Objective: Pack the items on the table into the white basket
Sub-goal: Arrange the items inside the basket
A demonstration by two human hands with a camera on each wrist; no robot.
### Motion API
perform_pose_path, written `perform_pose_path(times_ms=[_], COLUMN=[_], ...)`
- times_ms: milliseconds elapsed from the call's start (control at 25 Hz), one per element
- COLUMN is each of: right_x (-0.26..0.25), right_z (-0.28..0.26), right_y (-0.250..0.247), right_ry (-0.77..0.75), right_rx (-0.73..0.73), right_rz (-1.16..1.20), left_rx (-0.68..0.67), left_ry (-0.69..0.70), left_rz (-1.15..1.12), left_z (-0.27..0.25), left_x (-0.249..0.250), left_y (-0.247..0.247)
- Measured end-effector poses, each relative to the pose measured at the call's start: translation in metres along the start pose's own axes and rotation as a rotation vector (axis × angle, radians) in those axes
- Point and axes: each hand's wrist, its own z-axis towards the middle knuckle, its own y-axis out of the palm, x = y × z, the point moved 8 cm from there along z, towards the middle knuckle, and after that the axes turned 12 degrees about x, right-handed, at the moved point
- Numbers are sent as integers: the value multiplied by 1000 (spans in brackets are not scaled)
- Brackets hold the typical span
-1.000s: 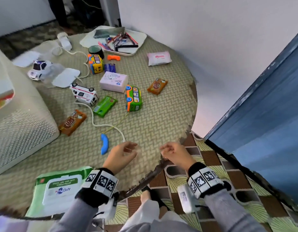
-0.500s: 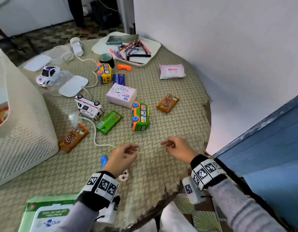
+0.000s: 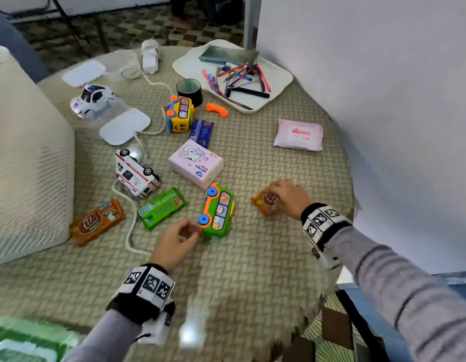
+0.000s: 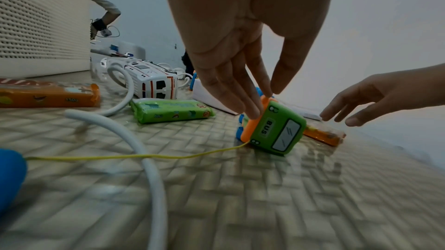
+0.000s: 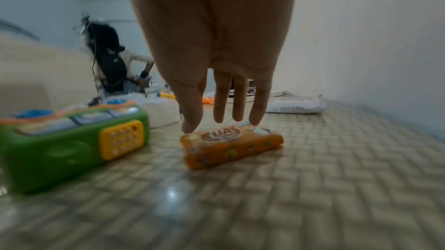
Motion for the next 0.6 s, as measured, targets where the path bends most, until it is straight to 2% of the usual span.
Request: perform_pose_path(times_ms=[80,280,440,520,600], right_x=[3,9,10,4,-7], right_z=[14,32,37,39,43], right_y=[4,11,14,10,1], right_ry=[-84,-166,-143,-151,-140], right_rx=[-88,-155,-181,-130,-47], right_rz=[-123,-221,109,218,318], left_rx=[60,164,212,236,265], left_ry=[-37,-75,-8,13,-22], left_rz=[-22,8,82,197,335], left_z=[6,26,46,57,69], left_x=[0,-3,-5,-14,-29], left_y=[-1,-16,-27,-32,-41])
